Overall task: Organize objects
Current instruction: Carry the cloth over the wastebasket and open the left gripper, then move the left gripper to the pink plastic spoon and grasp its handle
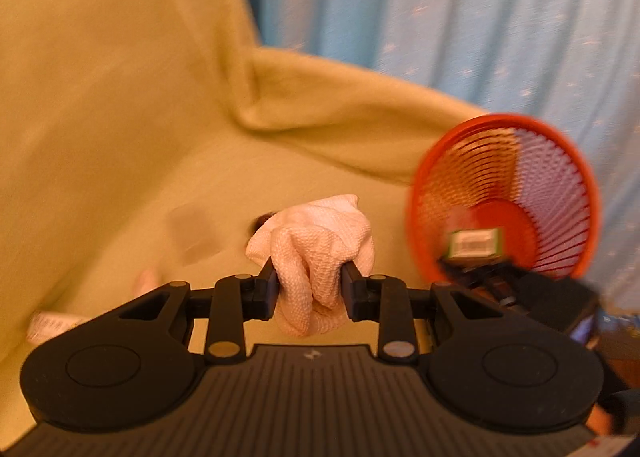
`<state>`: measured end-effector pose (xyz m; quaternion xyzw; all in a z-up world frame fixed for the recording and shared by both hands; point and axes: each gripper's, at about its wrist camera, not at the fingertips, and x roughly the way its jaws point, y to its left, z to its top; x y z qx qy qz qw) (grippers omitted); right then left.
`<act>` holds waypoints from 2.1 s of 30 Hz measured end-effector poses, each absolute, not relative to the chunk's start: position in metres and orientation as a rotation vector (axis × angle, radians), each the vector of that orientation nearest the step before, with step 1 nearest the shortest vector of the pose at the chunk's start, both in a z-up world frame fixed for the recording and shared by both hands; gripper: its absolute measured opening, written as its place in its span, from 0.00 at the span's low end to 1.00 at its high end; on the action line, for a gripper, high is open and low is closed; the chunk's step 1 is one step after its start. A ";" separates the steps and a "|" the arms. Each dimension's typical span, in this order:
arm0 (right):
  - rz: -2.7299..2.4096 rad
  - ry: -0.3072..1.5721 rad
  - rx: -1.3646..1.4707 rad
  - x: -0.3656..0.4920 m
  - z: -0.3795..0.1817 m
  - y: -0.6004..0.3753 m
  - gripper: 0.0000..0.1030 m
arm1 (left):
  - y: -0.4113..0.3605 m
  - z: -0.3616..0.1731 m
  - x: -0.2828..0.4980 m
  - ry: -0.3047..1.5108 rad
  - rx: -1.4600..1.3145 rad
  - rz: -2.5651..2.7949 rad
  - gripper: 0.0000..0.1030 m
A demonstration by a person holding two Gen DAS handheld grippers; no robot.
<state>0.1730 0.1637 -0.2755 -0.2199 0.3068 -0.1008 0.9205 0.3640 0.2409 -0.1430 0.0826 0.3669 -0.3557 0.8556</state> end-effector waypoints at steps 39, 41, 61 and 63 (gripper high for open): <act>-0.207 0.623 -0.429 0.173 -0.273 0.159 0.09 | 0.350 -0.144 0.418 0.729 0.116 -0.324 0.66; -0.207 0.624 -0.429 0.173 -0.273 0.159 0.09 | 0.363 -0.157 0.419 0.752 0.124 -0.286 0.66; -0.214 0.626 -0.426 0.175 -0.274 0.161 0.09 | 0.357 -0.288 0.425 0.943 0.248 -0.325 0.34; -0.213 0.627 -0.428 0.176 -0.274 0.162 0.09 | 0.354 -0.294 0.429 0.947 0.264 -0.335 0.29</act>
